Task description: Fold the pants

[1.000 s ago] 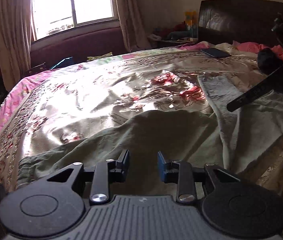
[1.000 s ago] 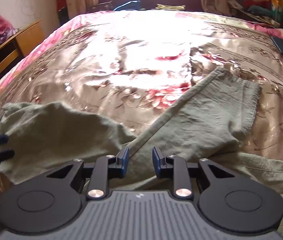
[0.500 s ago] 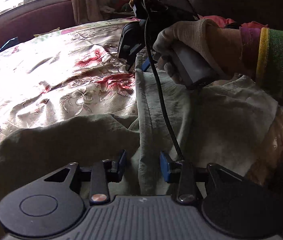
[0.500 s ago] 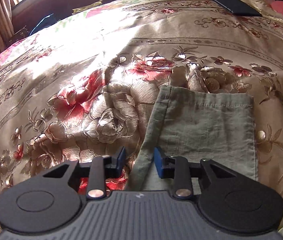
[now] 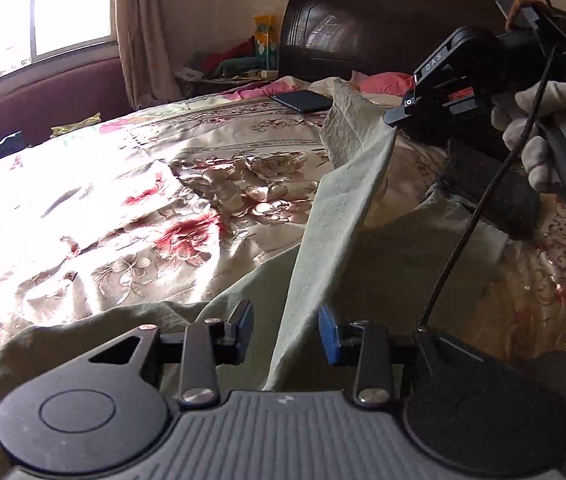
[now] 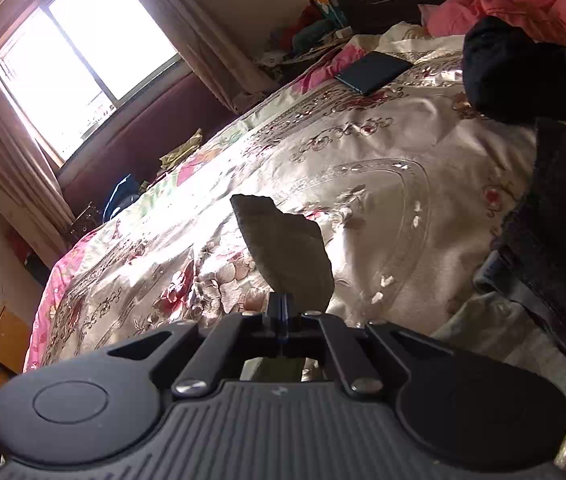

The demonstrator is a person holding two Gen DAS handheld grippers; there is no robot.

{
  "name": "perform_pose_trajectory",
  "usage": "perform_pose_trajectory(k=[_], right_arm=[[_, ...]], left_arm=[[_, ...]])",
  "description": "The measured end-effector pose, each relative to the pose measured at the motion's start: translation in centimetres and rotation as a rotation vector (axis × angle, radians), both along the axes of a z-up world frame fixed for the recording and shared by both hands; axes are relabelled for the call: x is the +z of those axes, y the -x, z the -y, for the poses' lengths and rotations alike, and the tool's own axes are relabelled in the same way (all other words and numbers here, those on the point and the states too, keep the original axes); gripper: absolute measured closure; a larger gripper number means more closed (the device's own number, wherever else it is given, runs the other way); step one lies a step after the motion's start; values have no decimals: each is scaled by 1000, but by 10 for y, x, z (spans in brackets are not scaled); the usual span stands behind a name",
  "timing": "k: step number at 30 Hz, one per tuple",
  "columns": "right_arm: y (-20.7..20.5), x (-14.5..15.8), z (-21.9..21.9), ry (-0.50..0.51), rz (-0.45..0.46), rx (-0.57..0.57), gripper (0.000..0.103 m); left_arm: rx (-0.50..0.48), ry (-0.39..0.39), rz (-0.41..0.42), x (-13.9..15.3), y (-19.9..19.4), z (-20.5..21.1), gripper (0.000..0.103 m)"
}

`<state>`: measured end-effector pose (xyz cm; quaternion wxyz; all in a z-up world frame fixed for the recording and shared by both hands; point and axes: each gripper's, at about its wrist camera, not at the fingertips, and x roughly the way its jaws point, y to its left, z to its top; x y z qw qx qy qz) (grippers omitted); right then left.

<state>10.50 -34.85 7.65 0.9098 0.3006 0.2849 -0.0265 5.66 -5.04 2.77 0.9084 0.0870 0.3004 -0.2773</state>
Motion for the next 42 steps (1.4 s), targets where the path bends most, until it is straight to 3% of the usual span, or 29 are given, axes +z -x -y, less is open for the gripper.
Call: perform_pose_trajectory(k=[4, 7, 10, 14, 15, 17, 19, 22, 31, 34, 39, 41, 42], right_arm=[[63, -42, 39, -57, -68, -139, 103], [83, -85, 65, -160, -141, -205, 102], [87, -103, 73, -184, -139, -229, 95], [80, -101, 75, -148, -103, -220, 92], [79, -101, 77, -156, -100, -218, 90], [80, -107, 82, -183, -101, -230, 76], [78, -113, 87, -212, -91, -254, 76], [75, -116, 92, -261, -73, -277, 101], [112, -90, 94, -274, 50, -294, 101], [109, -104, 96, -228, -49, -311, 100], [124, -113, 102, -285, -40, -342, 91], [122, -115, 103, -292, -43, -333, 72], [120, -115, 104, -295, -46, -333, 69]], left_arm=[[-123, -88, 16, -11, 18, 37, 51], [-181, -143, -15, -25, 27, 56, 51], [-205, -198, -24, -34, 36, 66, 51], [-209, -224, -32, -39, 40, 72, 51], [-209, -225, -32, -39, 40, 72, 51], [-210, -224, -31, -39, 40, 75, 51], [-209, -224, -32, -40, 37, 78, 51], [-216, -220, -27, -40, 35, 83, 50], [-219, -188, 15, -32, 34, 87, 49], [-233, -253, 20, -43, 36, 92, 49], [-227, -247, 3, -46, 39, 87, 49], [-217, -230, -11, -46, 37, 85, 49], [-214, -226, -14, -47, 36, 85, 49]])
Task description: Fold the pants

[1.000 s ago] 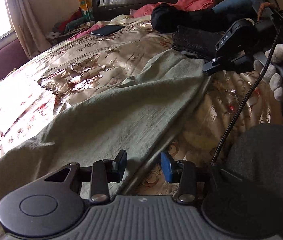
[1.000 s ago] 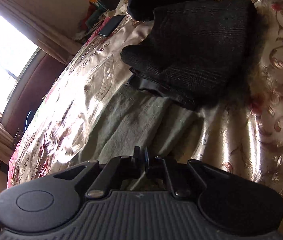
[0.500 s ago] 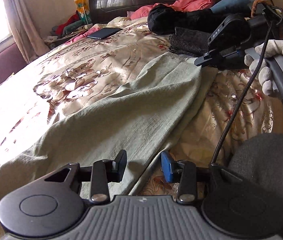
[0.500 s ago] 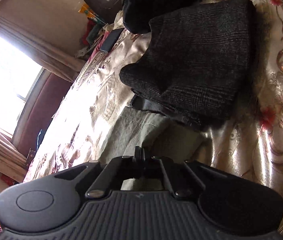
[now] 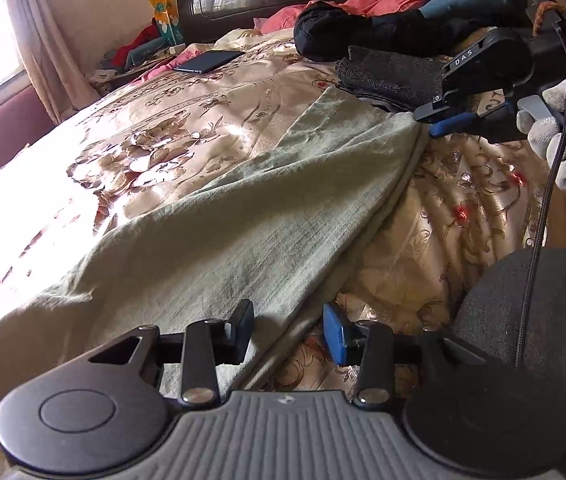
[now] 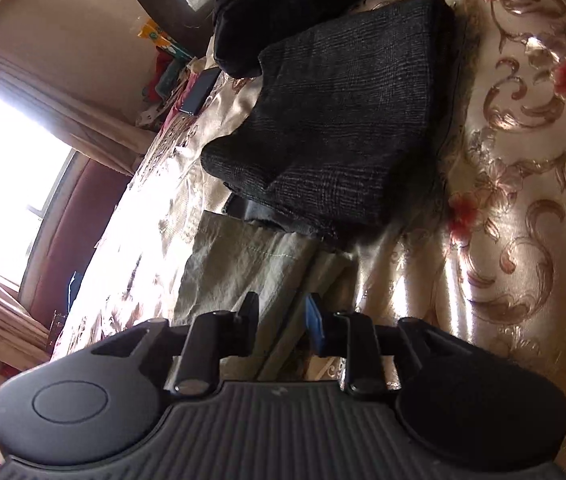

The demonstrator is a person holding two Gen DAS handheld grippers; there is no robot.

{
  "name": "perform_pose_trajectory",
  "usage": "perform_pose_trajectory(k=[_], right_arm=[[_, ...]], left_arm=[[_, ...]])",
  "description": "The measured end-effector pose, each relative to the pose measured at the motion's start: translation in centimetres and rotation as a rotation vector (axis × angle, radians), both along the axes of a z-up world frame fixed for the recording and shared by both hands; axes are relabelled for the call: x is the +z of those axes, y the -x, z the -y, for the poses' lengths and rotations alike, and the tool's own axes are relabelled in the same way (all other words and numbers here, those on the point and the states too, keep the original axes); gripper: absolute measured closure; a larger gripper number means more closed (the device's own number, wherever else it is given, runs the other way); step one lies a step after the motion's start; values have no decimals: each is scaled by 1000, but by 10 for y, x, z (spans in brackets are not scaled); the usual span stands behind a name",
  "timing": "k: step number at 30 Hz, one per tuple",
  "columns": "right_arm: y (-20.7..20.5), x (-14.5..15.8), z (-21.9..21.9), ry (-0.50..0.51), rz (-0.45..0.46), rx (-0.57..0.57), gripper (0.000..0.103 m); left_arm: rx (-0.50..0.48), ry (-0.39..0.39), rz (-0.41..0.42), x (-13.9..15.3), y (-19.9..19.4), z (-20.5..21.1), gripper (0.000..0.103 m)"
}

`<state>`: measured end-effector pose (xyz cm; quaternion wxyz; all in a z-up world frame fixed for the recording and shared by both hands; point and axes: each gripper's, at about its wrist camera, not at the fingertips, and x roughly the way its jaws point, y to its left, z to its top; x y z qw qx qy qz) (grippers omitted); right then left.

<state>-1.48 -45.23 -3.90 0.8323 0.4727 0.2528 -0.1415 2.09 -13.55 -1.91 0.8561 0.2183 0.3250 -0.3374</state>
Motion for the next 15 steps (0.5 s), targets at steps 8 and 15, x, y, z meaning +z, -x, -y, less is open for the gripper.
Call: perform_pose_trajectory(k=[8, 15], right_arm=[[-27, -3, -4, 15, -29, 6, 69], [-5, 16, -5, 74, -20, -8, 69]], left_arm=[[15, 12, 9, 0, -5, 5, 49], [12, 34, 6, 1, -6, 6, 50]])
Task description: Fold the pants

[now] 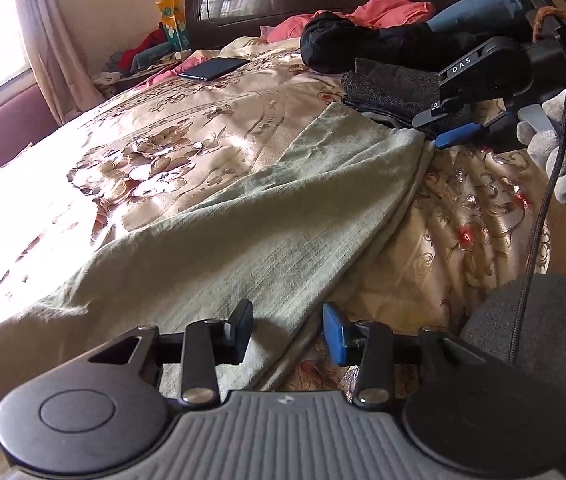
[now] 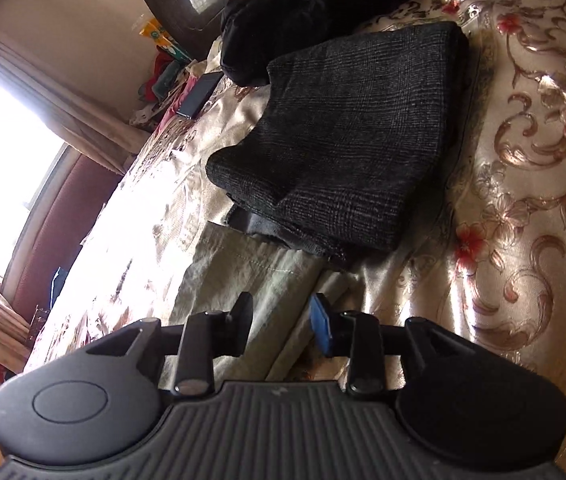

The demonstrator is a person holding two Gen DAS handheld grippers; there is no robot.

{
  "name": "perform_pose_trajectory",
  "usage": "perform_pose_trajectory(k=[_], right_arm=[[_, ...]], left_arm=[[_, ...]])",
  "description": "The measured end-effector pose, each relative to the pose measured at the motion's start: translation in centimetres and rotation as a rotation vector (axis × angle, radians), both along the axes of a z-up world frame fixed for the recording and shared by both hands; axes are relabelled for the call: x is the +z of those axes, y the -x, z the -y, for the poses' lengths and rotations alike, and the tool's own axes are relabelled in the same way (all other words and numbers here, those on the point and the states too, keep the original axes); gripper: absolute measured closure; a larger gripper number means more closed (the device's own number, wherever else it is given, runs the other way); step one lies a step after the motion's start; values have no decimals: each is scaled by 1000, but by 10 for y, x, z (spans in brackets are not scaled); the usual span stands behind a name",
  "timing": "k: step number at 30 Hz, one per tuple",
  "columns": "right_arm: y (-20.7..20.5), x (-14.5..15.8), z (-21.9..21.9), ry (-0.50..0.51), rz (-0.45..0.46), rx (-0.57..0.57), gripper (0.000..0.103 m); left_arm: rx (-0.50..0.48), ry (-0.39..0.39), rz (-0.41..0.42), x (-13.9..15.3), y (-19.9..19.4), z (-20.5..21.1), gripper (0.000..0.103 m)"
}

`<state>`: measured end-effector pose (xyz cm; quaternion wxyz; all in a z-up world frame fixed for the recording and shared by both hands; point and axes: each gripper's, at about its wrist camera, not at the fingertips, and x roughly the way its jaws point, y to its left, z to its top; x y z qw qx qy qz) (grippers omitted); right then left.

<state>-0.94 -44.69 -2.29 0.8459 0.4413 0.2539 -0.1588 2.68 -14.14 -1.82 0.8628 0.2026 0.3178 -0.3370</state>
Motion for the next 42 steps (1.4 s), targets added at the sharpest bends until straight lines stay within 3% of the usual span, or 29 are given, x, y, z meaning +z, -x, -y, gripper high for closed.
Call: perform_pose_trajectory(k=[4, 10, 11, 16, 18, 19, 25, 27, 29, 31, 33, 34, 35, 38, 42], right_arm=[[-8, 2, 1, -13, 25, 9, 69], [-16, -13, -3, -49, -53, 26, 69], [-15, -16, -1, -65, -62, 13, 73], [-19, -19, 7, -114, -11, 3, 70], [-26, -18, 7, -124, 15, 19, 81], [-28, -18, 7, -132, 24, 22, 101], [-2, -2, 7, -108, 79, 7, 101], [-4, -12, 10, -96, 27, 7, 101], [-12, -23, 11, -114, -28, 35, 95], [-11, -24, 8, -127, -28, 29, 92], [-4, -18, 7, -125, 0, 26, 74], [0, -17, 6, -124, 8, 21, 59], [4, -17, 5, -126, 11, 17, 54], [6, -26, 5, -154, 15, 21, 54], [-11, -39, 6, -181, 83, 11, 54]], left_arm=[[6, 3, -5, 1, 0, 1, 50], [4, 7, -8, 1, 0, 1, 50], [3, 6, -9, 0, 0, 1, 50], [0, 11, -13, 0, -2, 2, 50], [3, 11, -14, -1, -3, 3, 50], [5, 12, -15, 0, -4, 4, 50], [-2, 33, -11, 5, 1, 0, 50], [-12, 28, -23, 0, 2, 1, 50], [-16, 6, -21, -5, 3, 4, 50], [-19, -1, -15, -4, 5, 4, 50], [-14, 6, -17, -1, 6, 1, 50], [-12, 5, -16, -1, 7, -1, 50], [-10, 4, -12, 0, 7, -3, 50], [-3, 7, -11, -1, 9, -7, 50], [10, 20, -15, -3, 9, -8, 50]])
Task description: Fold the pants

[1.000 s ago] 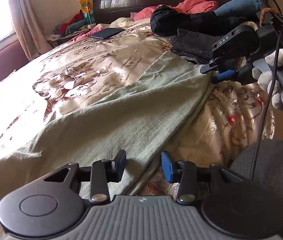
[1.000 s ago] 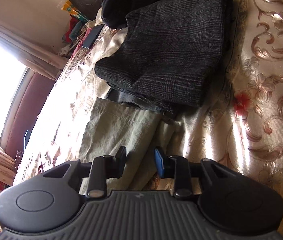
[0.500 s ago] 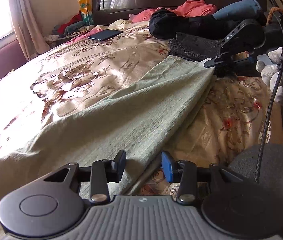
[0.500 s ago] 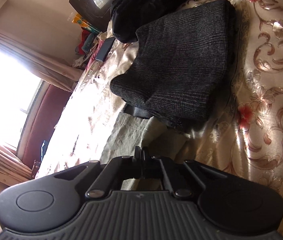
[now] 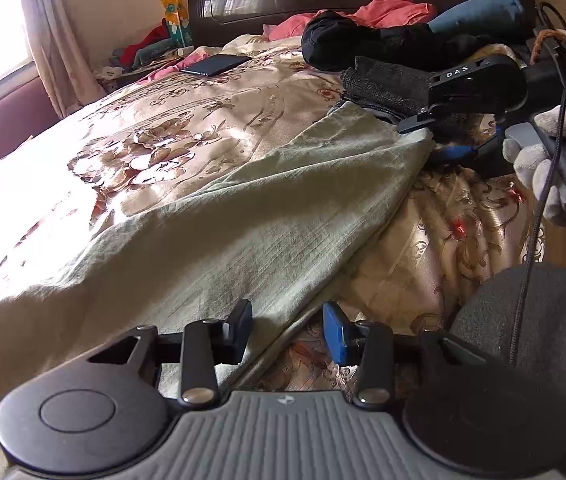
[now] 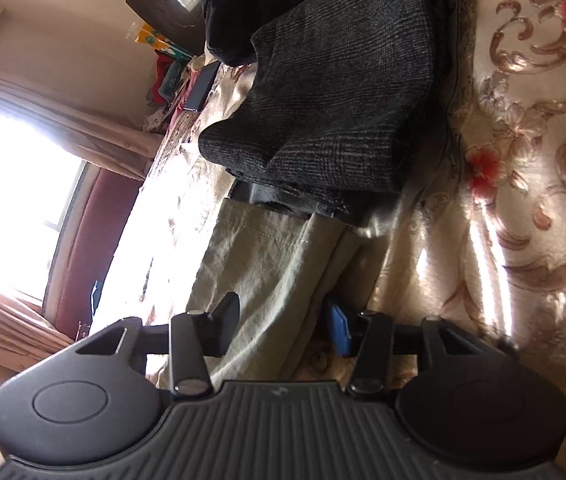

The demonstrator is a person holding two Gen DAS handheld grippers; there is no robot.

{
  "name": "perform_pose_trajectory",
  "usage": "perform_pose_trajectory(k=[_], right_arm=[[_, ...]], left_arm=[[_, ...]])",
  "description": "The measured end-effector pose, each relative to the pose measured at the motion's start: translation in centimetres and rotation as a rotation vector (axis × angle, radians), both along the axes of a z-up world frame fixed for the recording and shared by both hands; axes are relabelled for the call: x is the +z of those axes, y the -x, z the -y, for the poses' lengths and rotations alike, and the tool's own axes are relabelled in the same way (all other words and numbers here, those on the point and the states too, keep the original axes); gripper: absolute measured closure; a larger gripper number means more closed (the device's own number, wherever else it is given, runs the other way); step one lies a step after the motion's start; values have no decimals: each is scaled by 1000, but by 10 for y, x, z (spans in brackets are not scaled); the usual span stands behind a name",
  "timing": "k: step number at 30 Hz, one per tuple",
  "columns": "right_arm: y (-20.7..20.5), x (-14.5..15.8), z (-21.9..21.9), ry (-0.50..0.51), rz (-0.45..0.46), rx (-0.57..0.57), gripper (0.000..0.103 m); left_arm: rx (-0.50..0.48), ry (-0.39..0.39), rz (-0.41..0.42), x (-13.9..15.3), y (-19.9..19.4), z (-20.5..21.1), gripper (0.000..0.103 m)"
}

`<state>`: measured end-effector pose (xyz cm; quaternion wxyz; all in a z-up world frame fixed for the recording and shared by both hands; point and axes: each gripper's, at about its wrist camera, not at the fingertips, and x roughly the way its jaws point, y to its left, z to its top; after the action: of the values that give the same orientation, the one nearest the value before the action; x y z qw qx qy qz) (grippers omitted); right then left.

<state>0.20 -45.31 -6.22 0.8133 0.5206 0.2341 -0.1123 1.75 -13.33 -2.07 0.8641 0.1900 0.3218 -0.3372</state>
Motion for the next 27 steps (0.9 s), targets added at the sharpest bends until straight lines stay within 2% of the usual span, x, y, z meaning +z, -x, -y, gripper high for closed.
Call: perform_pose_trajectory(k=[5, 6, 8, 9, 10, 12, 14, 15, 17, 18, 19, 20, 22, 23, 25, 27], right_arm=[[-18, -8, -7, 31, 57, -14, 55], [-18, -8, -8, 38, 62, -11, 60], [-15, -9, -12, -23, 79, 23, 98], [-12, -12, -14, -99, 107, 47, 98], [-11, -11, -16, -119, 127, 57, 98], [-17, -1, -12, -97, 145, 39, 98], [-17, 18, -1, -133, 241, -3, 99], [-18, 30, 3, -114, 276, -19, 99], [-15, 53, 9, -11, 298, -48, 99], [-16, 55, 12, 29, 271, -56, 99], [-20, 49, 16, 35, 199, -56, 99], [-26, 38, 18, 20, 108, -44, 98], [-30, 19, 16, 15, 27, 10, 97], [-27, 13, 14, 8, 16, 7, 94], [-22, 6, 14, -49, 59, -6, 94], [-24, 8, 15, -66, 54, -28, 95]], left_arm=[[14, 28, -2, 1, -3, -2, 50], [16, 35, -3, 1, -4, -3, 50], [22, 38, -4, 1, -6, -5, 50], [25, 42, -4, 1, -7, -6, 50], [26, 47, -5, 1, -7, -7, 50], [29, 48, 4, 3, -9, -7, 50], [31, 57, 27, 9, -12, -8, 50], [36, 66, 39, 12, -13, -8, 50], [42, 79, 50, 17, -20, -7, 48], [45, 69, 40, 14, -24, -6, 46], [56, 50, 21, 8, -28, -4, 46], [65, 37, -8, 2, -31, -4, 46], [88, 46, -49, -9, -30, -7, 46], [88, 48, -48, -8, -27, -8, 46], [81, 46, -34, -3, -21, -12, 46], [87, 37, -38, -3, -20, -16, 45]])
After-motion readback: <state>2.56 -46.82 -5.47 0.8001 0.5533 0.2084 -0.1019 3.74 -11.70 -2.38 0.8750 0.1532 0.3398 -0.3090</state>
